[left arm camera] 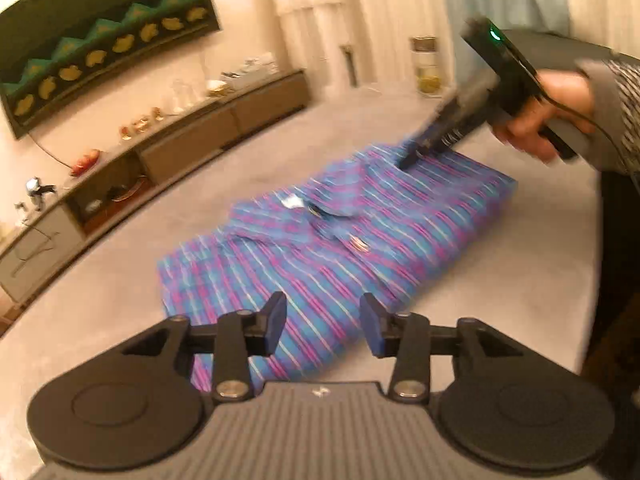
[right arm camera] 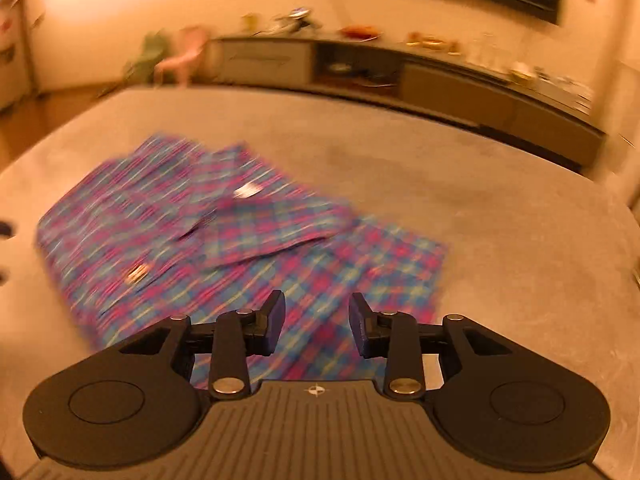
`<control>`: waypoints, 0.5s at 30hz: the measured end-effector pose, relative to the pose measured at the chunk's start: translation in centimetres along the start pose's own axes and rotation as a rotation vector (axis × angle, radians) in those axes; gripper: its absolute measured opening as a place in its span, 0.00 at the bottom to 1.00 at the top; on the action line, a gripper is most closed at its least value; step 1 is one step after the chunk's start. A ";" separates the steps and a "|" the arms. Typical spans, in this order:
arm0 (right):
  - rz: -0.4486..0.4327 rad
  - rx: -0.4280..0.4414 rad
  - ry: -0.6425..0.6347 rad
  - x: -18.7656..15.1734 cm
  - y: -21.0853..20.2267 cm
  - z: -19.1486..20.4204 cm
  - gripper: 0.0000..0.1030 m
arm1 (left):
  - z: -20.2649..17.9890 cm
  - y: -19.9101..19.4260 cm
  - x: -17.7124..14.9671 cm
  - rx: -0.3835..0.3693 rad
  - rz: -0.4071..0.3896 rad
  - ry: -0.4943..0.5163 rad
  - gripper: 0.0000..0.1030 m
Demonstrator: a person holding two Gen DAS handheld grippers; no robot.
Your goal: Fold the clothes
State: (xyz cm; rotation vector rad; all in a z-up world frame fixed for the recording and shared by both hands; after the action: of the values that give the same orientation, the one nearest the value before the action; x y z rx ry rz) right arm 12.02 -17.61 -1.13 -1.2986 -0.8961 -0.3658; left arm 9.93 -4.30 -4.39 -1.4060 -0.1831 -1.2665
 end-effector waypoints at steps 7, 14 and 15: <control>0.015 -0.040 -0.005 0.0 5.6 -3.8 0.41 | 7.6 9.7 -1.4 0.160 0.223 -0.210 0.37; -0.063 -0.153 -0.022 2.0 5.8 -5.5 0.46 | 10.1 12.4 -0.2 0.136 0.149 -0.334 0.38; -0.084 -0.143 -0.023 2.3 4.6 -5.0 0.46 | 10.7 12.8 -0.5 0.140 0.154 -0.363 0.38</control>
State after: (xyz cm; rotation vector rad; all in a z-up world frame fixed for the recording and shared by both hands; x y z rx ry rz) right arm 18.44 -20.45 -2.52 -1.4009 -0.9597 -0.4895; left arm 25.06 0.37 -9.78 -1.4886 -0.3946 -0.8493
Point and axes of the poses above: each gripper's, at about its wrist camera, not at the fingertips, and y roughly the way its jaws point, z to its left, x to its top, the point moved 5 cm from there along y, roughly the way its jaws point, and after that the axes turned 2 degrees about -z, right-handed, at the moved point
